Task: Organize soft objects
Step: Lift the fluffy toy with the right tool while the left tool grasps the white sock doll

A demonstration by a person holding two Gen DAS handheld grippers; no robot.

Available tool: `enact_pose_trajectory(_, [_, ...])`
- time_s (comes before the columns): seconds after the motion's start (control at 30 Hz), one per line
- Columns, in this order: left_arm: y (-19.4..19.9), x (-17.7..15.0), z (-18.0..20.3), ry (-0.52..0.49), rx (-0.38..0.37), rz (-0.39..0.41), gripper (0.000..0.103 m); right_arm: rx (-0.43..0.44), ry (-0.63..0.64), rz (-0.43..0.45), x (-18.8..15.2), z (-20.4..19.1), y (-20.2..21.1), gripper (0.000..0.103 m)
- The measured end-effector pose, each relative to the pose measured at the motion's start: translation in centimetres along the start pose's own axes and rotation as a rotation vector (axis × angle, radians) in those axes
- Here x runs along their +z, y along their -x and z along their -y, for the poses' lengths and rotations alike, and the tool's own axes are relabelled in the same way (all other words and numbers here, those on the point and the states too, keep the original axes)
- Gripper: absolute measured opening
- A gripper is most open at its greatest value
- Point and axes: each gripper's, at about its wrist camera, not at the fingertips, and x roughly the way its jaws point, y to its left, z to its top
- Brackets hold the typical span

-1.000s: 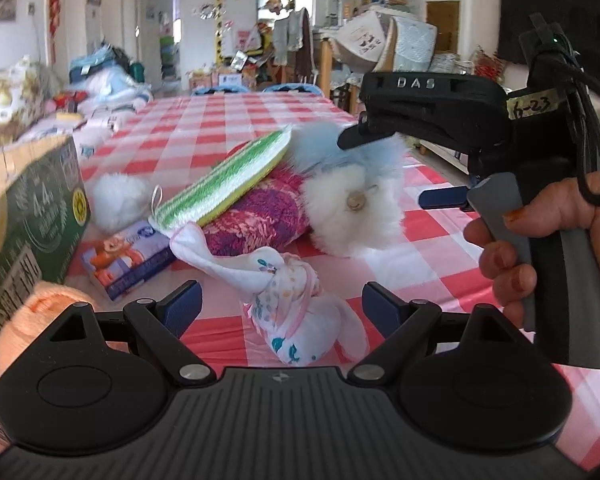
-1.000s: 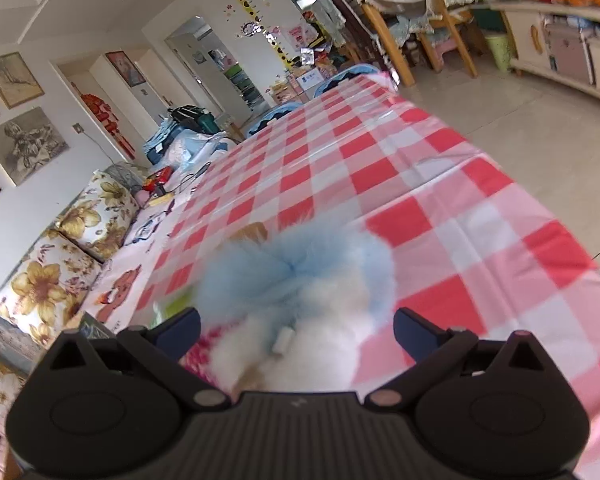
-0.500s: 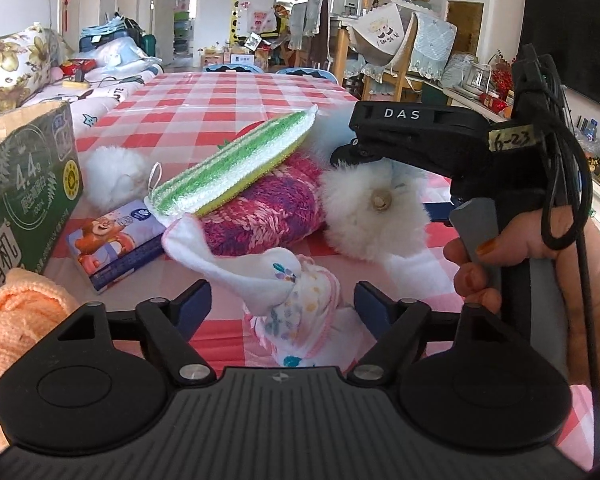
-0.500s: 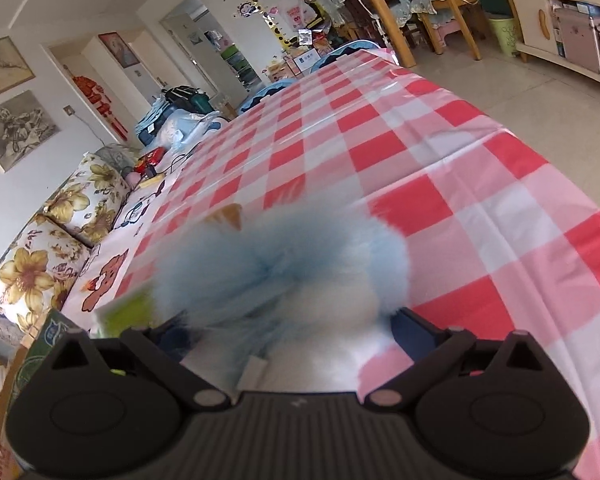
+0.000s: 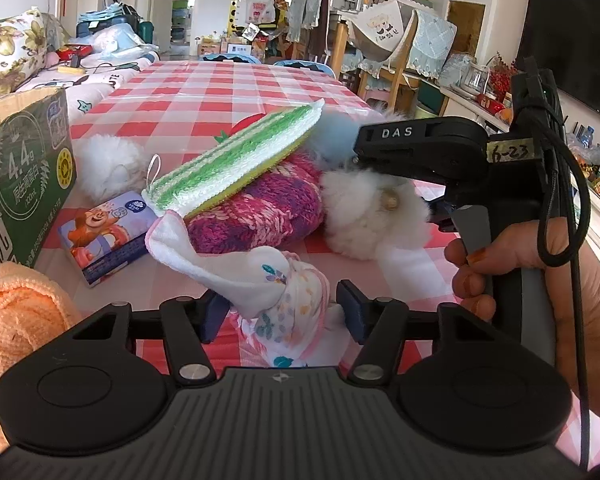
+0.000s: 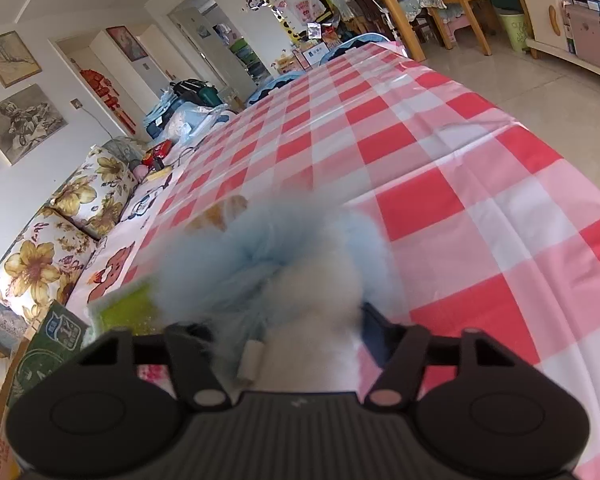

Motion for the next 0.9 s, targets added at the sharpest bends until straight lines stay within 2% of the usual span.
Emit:
enact_pose_trajectory(0.13, [0.1, 0.0, 0.0, -0.003, -0.002, -0.005, 0.069, 0.002, 0.0, -0.024, 0.0, -0.1, 0.1, 0.049])
enact_pose_trajectory(0.33, [0.2, 0.1, -0.1, 0.007, -0.005, -0.012, 0.064, -0.029, 0.049, -0.046, 0.0, -0.8, 0.7, 0.042])
enact_pose_trajectory(0.73, [0.9, 0.1, -0.5, 0.036, -0.017, 0.011, 0.061, -0.147, 0.296, -0.109, -1.8, -3.9, 1.7, 0.042])
enact_pose_trajectory(0.9, [0.8, -0.2, -0.3, 0.042, -0.015, 0.005, 0.061, -0.147, 0.281, -0.125, -1.9, -3.3, 0.4, 0.05])
